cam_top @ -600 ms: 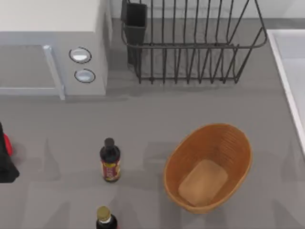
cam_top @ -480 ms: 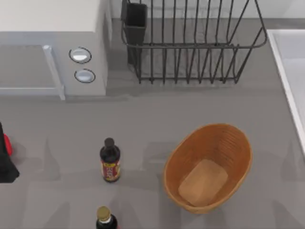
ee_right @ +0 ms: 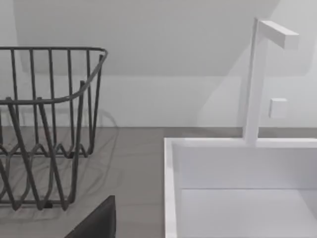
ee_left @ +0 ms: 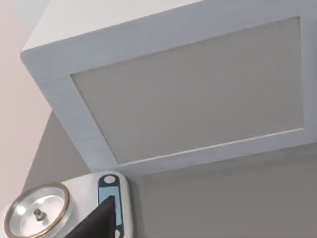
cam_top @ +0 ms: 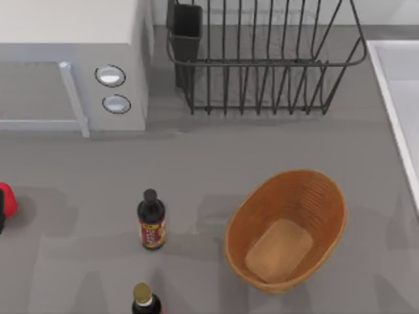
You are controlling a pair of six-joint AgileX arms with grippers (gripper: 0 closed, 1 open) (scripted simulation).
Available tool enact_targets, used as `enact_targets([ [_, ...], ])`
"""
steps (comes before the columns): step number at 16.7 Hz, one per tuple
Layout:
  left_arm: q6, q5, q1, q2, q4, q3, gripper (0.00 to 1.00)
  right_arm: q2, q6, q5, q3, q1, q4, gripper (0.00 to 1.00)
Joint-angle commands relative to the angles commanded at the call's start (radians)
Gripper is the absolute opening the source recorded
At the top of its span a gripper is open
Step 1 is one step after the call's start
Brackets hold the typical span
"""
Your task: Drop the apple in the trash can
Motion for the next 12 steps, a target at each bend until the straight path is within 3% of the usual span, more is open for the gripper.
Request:
enact_targets([
  [12, 0.704, 0.005, 0.067, 1.173, -0.618, 0.735, 1.0, 0.0, 0.0, 0.0, 0.0, 0.0, 0.0, 1.0],
])
